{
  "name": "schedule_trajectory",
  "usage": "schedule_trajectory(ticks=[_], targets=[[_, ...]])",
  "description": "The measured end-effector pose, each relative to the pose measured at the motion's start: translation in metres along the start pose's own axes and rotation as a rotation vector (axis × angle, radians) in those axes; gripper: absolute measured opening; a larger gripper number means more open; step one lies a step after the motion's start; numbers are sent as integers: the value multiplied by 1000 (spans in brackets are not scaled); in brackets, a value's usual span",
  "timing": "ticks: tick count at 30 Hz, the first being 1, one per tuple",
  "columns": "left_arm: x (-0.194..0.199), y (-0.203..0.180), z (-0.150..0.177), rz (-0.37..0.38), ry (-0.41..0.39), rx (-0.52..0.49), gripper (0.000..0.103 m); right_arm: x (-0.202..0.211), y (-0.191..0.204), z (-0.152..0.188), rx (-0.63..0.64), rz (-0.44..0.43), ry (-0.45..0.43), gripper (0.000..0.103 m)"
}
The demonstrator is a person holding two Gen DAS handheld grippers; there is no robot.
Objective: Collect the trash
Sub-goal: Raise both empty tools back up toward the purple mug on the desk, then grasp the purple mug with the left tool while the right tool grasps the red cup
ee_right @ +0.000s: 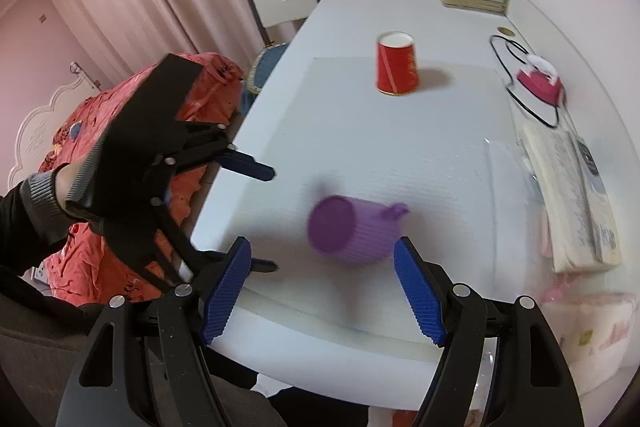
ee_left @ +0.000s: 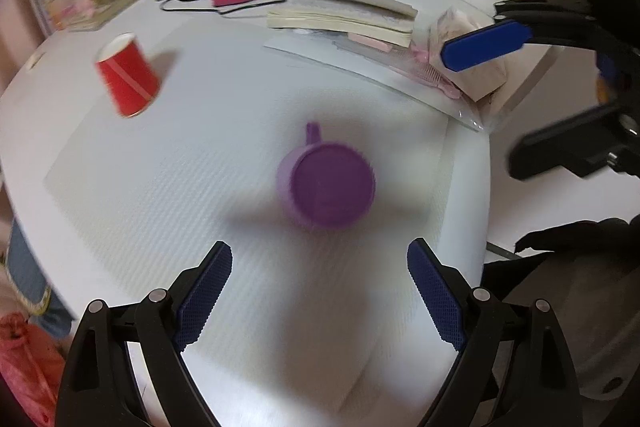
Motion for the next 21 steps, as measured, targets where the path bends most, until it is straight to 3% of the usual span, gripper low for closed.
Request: schedule_trajectory(ticks=[10,11,13,21], targets=[[-34,-7,-27,45,-6,13,87,1,-43,7,-27,17,16,73],[-36,-6,-28,33,-2,9,75,1,-45,6,-28,16,16,73],[-39,-5,-27,24,18,13,66,0,-50,4,-32,13,18,73],[-28,6,-17,35,22,49,65,-13,-47,-6,-8,-16,41,73]])
Point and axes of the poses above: each gripper's, at about its wrist camera, not at the fingertips, and x roughly against the way its jaws point, y to its left, z to its underside, the point moved 5 cm from there along -x, roughly the way its jaws point, and after that the axes turned 5 degrees about -x, right-handed, at the moved point
